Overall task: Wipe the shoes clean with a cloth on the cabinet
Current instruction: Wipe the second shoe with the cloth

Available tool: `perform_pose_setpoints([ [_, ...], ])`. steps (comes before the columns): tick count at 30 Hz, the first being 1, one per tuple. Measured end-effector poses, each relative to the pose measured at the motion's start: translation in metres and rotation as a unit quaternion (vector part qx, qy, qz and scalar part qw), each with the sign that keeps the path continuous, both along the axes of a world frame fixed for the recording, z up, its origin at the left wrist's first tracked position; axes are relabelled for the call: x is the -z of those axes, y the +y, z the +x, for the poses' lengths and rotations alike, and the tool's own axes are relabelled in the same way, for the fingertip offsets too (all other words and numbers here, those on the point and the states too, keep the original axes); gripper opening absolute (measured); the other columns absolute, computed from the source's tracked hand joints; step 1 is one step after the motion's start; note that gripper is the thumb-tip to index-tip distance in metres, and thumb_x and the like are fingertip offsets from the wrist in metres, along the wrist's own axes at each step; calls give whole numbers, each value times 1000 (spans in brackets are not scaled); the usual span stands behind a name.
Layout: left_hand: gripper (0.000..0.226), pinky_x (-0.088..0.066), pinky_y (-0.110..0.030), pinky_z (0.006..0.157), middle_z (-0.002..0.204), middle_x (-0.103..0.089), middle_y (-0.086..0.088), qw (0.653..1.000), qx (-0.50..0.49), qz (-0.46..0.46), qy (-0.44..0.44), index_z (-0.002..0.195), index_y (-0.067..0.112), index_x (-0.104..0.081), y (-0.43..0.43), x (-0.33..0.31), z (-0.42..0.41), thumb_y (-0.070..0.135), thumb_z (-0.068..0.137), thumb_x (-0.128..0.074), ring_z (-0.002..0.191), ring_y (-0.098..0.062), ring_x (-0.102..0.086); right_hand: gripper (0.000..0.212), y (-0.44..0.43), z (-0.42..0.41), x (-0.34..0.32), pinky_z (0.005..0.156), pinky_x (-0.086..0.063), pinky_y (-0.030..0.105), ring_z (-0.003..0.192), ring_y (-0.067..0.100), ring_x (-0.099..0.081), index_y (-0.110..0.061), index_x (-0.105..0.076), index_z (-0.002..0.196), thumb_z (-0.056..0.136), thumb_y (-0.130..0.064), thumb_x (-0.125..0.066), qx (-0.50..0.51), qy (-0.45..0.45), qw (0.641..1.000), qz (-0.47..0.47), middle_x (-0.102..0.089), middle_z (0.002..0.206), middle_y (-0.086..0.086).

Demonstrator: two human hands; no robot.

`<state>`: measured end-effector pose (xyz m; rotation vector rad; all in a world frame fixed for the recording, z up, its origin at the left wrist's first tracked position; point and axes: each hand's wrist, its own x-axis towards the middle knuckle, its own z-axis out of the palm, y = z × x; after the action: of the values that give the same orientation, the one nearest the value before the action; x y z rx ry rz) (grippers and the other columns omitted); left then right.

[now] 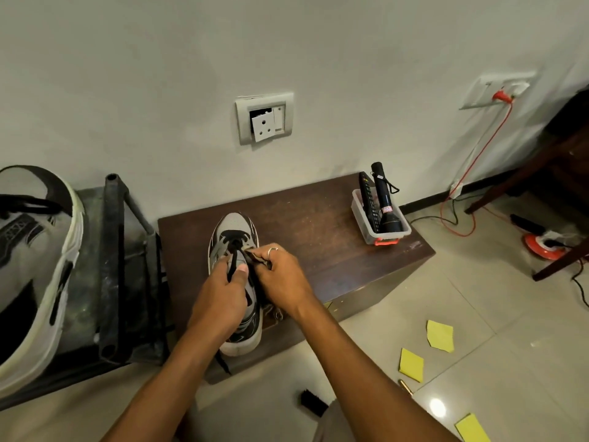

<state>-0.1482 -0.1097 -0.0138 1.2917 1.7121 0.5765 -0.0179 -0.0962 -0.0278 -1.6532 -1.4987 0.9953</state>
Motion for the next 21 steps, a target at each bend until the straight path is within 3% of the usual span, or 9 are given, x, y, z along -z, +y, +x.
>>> perform_pose_setpoints([
  [3,46,-45,-48,104,142,-58,-4,1000,-2,7,-1,148,31,-45,-1,0,3,50,106,-38,128,-29,-55,24,-20,14,-5,74,-55,15,93,3,-68,-23,-76,114,102,-14,-57,-17,72,996,-46,-66,106,-10],
  [8,47,-45,-51,105,140,-59,-3,1000,2,-5,-4,147,35,-46,2,2,1,54,105,-37,127,-29,-56,24,-2,9,1,83,-52,11,101,2,-64,-19,-75,117,102,-12,-57,7,57,998,-14,-63,118,-5],
  [12,44,-45,-49,104,140,-60,0,1000,2,-2,-10,145,38,-47,2,-1,-2,53,105,-37,125,-27,-57,25,7,-4,7,91,-56,22,106,7,-65,-19,-76,117,103,-12,-56,26,35,999,1,-66,120,-2],
  [15,44,-45,-48,105,142,-58,-1,1000,0,-2,-4,146,35,-47,1,-6,1,51,106,-37,127,-28,-56,25,-6,4,6,82,-62,31,97,10,-71,-24,-77,113,103,-16,-56,-2,57,998,-40,-73,110,-4],
  [21,46,-41,-47,106,146,-55,-3,1000,-5,-4,-2,147,30,-47,-3,-13,4,49,106,-38,133,-29,-51,23,-29,30,-15,94,-58,38,97,8,-73,-28,-79,105,100,-14,-61,-89,72,986,-124,-76,101,-10],
])
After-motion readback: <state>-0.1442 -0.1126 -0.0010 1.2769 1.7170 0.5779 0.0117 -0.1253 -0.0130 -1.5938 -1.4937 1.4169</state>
